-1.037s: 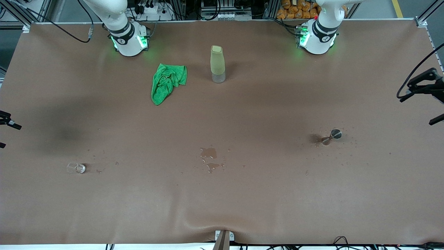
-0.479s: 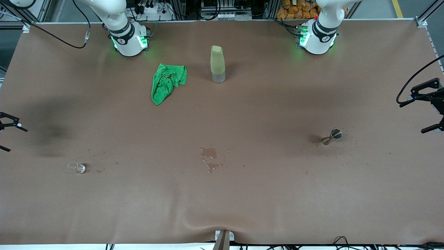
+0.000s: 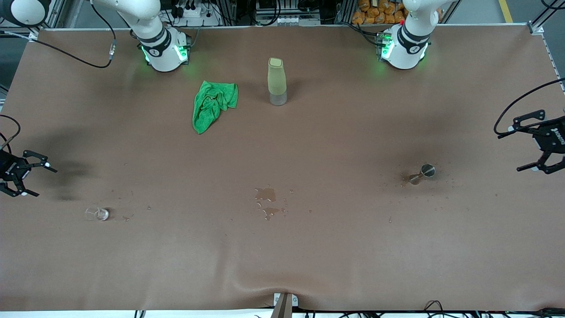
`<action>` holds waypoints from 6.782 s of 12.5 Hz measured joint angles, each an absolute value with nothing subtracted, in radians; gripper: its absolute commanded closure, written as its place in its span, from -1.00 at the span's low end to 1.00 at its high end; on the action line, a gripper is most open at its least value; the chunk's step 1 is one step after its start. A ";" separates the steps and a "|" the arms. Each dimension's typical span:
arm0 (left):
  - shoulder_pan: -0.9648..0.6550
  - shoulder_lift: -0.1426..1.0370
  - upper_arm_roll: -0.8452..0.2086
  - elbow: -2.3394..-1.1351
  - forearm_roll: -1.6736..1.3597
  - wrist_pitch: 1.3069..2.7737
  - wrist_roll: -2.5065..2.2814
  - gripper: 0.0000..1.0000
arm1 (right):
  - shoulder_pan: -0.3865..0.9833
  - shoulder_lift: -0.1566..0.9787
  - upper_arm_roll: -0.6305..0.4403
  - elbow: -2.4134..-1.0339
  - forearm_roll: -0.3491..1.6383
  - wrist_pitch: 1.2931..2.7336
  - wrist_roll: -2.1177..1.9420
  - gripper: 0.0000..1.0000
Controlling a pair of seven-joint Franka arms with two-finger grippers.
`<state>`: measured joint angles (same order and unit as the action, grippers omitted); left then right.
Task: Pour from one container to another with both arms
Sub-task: 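Lower the left gripper to the steel jigger while the right gripper reaches the beaker, then close the left gripper on the jigger while the right gripper grasps the beaker, then lift the jigger and beaker, bringing both grippers together mid-table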
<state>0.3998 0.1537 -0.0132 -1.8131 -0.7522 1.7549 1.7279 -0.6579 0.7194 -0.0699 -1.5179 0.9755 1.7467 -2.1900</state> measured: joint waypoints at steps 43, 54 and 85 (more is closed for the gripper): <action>0.439 0.779 -0.067 -1.924 -1.340 1.730 2.583 -0.89 | -0.575 1.019 -0.058 -1.545 1.523 1.748 -2.522 -1.00; 0.443 0.788 -0.065 -1.921 -1.340 1.728 2.593 0.23 | -0.526 1.036 -0.058 -1.525 1.606 1.809 -2.525 -1.00; 0.430 0.702 -0.393 -1.837 -1.428 1.929 2.345 1.00 | -0.419 1.069 -0.044 -1.456 1.752 1.798 -2.595 1.00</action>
